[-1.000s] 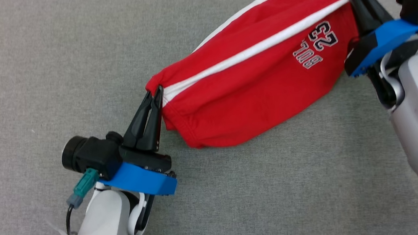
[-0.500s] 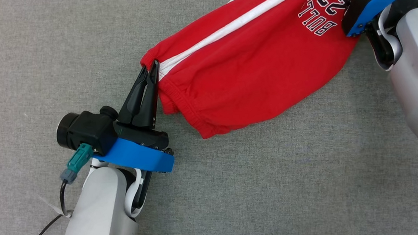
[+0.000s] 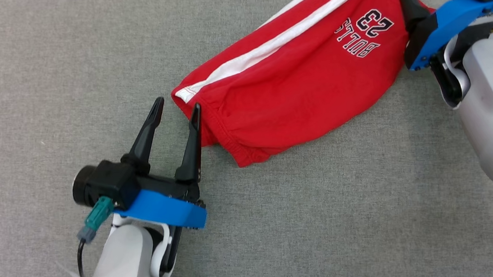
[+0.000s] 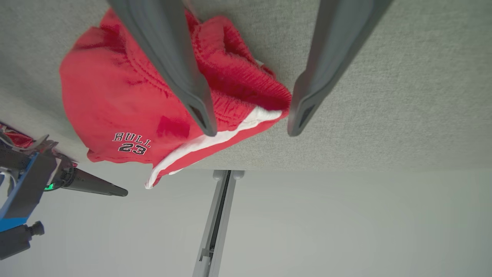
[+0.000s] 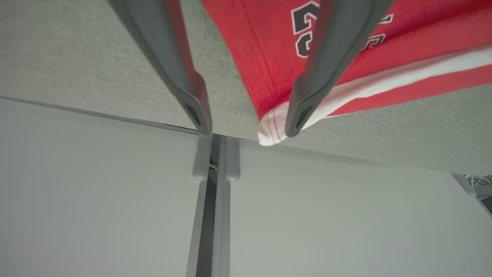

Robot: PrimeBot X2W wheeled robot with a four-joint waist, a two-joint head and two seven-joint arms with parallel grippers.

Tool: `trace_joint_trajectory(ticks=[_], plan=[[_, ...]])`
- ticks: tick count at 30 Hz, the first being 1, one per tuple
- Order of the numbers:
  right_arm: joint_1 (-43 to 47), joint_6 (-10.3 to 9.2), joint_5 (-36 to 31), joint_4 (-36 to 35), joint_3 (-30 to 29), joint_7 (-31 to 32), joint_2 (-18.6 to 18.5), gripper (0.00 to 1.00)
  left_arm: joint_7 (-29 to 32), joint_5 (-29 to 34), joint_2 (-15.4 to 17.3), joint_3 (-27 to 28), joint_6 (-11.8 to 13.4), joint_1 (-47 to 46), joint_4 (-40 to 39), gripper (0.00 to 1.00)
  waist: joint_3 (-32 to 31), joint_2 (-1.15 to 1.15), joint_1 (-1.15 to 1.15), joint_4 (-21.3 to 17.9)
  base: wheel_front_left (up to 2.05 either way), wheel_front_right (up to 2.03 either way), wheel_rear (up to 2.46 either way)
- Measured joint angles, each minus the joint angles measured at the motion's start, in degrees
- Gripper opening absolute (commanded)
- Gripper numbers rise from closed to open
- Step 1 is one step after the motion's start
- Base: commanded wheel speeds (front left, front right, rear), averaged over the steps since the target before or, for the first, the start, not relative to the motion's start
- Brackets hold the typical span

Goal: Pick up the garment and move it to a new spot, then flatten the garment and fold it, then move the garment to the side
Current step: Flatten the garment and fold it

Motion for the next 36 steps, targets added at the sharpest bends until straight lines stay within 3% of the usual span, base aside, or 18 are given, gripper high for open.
trace_joint_trajectory(ticks=[6, 13, 23, 25, 26, 36], plan=[[3.5, 0.00, 0.7, 0.4, 1.1, -0.3, -1.7, 1.00, 0.0, 0.9, 0.0, 1.8, 1.3, 5.4, -3.7, 1.00, -2.6, 0.00, -0.01, 0.5, 0.00, 0.00, 0.00], [6.6, 0.00, 1.5, 3.4, 2.4, 0.0, -3.5, 1.00, 0.0, 3.8, 0.0, 7.7, 2.0, 9.3, -8.5, 1.00, -4.3, 0.00, -0.01, 2.4, 0.00, 0.00, 0.00], [7.6, 0.00, 2.4, 7.0, 3.6, 5.6, -4.0, 1.00, 0.0, 4.8, 0.0, 12.5, 2.4, 10.7, -11.3, 1.00, -4.1, 0.00, -0.01, 3.6, 0.00, 0.00, 0.00], [7.6, 0.00, 3.0, 7.1, 3.8, 6.7, -4.0, 0.39, 0.0, 4.8, 0.0, 12.7, 2.4, 10.7, -11.4, 1.00, -4.0, 0.00, -0.01, 3.6, 0.00, 0.00, 0.00], [7.6, 0.00, 3.4, 7.1, 4.0, 7.0, -3.8, 0.03, 0.0, 4.8, 0.0, 12.7, 2.4, 10.7, -11.4, 1.00, -4.0, 0.00, -0.01, 3.6, 0.00, 0.00, 0.00], [9.4, 0.01, 6.4, 5.6, 4.6, 2.5, -2.7, 0.00, 0.0, 5.3, 0.0, 13.1, 2.8, 11.0, -11.1, 1.00, -5.3, 0.00, -0.01, 2.1, 0.00, 0.00, 0.00]])
